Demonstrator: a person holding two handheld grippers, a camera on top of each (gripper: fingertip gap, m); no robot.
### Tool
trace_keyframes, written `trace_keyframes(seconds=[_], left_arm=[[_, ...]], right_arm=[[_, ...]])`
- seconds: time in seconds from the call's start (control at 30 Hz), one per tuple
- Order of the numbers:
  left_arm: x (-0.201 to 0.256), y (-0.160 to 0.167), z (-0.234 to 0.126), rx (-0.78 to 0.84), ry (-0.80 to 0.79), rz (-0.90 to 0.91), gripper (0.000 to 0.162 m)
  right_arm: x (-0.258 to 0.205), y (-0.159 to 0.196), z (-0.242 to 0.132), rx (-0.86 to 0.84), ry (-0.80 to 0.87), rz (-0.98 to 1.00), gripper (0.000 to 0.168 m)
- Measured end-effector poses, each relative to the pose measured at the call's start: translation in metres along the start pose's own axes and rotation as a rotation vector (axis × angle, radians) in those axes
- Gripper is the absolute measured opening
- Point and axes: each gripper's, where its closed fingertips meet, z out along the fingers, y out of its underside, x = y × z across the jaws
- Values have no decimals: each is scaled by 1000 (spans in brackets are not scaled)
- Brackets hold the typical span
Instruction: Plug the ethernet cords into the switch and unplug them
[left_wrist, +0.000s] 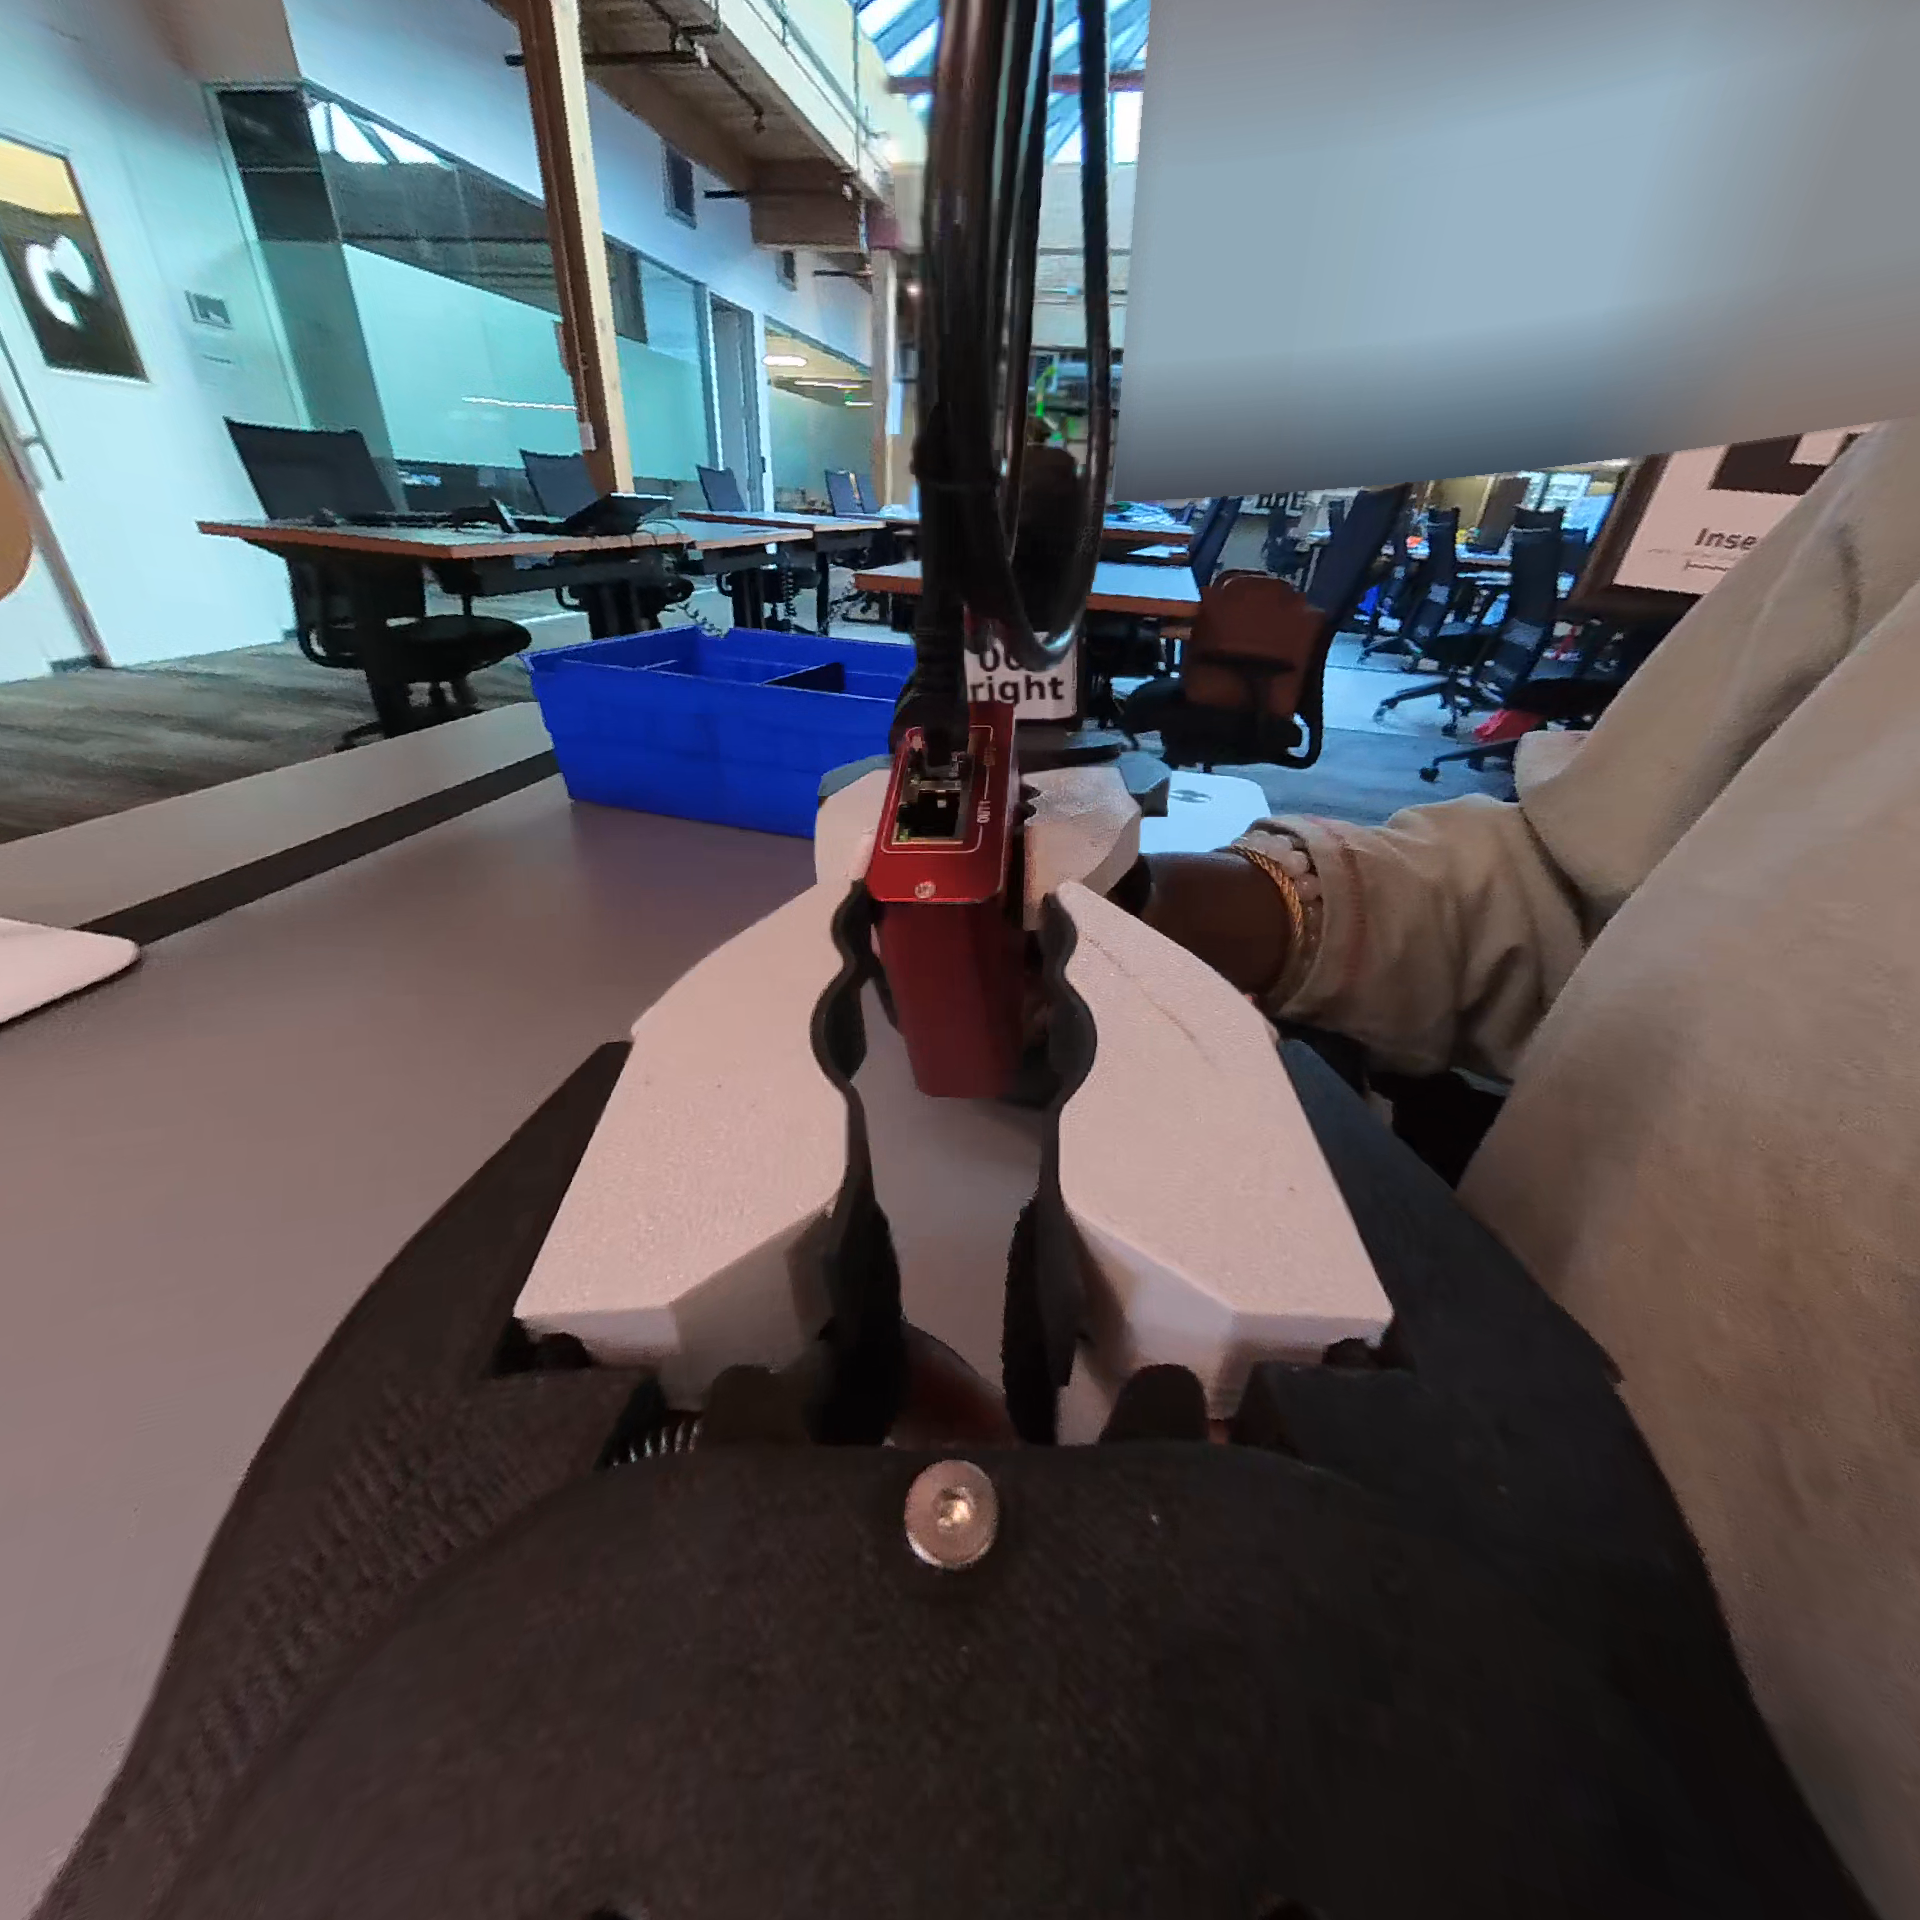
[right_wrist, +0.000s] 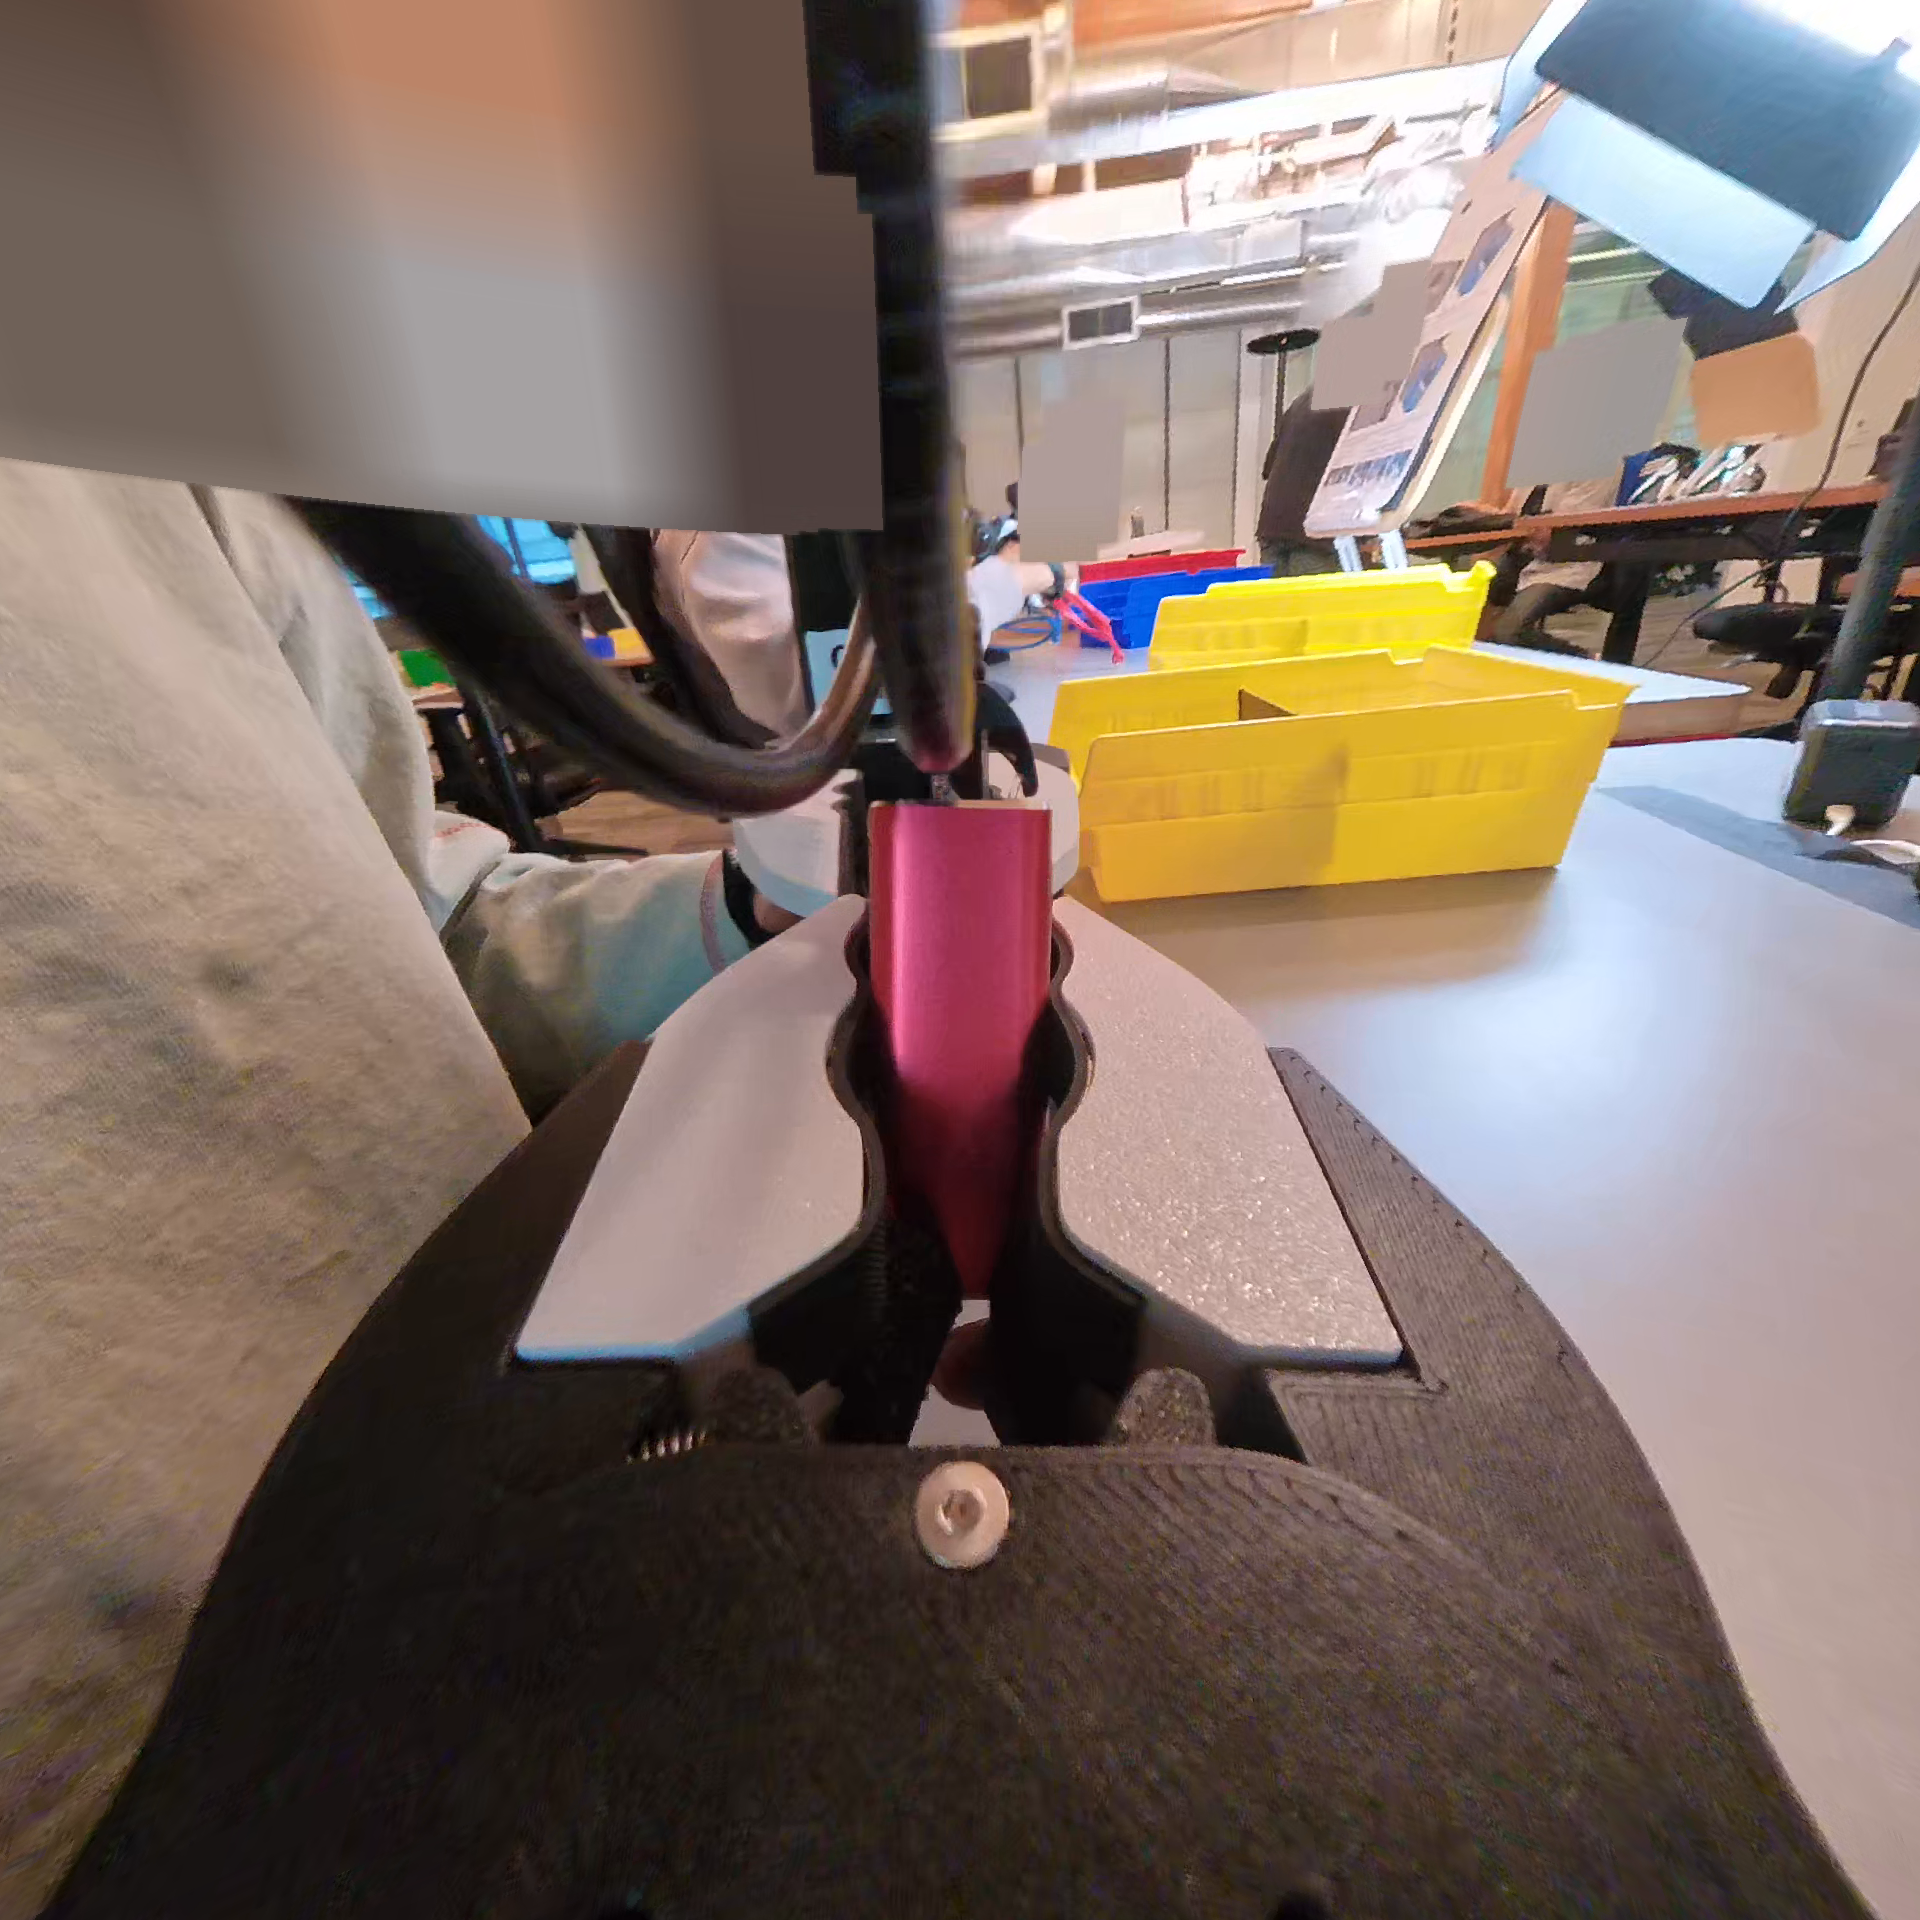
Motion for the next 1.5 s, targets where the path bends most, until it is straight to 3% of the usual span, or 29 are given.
trace_keyframes(seconds=[0.13, 0.3, 0.47, 0.7, 0.87, 0.97, 1.0, 1.07, 1.2, 1.5], left_arm=[[-2, 10, -6, -64, -11, 25, 24], [-10, 16, -12, -112, -37, 13, 24], [-9, 50, 0, -302, 6, 67, 24], [-16, 91, 12, -608, -20, 141, 24], [-22, 91, 16, -624, -45, 157, 24], [-22, 89, 17, -619, -51, 137, 24], [-22, 89, 17, -620, -50, 131, 24], [-21, 89, 18, -618, -44, 126, 24], [-22, 89, 18, -615, -46, 115, 24], [-23, 94, 18, -629, -65, 145, 29]], right_arm=[[-1, 15, -3, -153, -17, 29, 33], [7, 6, -22, -169, 62, -11, 37], [13, 41, -32, -413, 114, -170, 30], [21, 73, -56, -616, 145, -119, 31], [30, 79, -70, -726, 214, -53, 31], [43, 112, -110, -1035, 318, -20, 32], [43, 116, -111, -1047, 314, -17, 32], [29, 110, -89, -888, 222, 32, 30], [32, 114, -92, -930, 260, 55, 28], [17, 112, -94, -941, 278, 29, 43]])
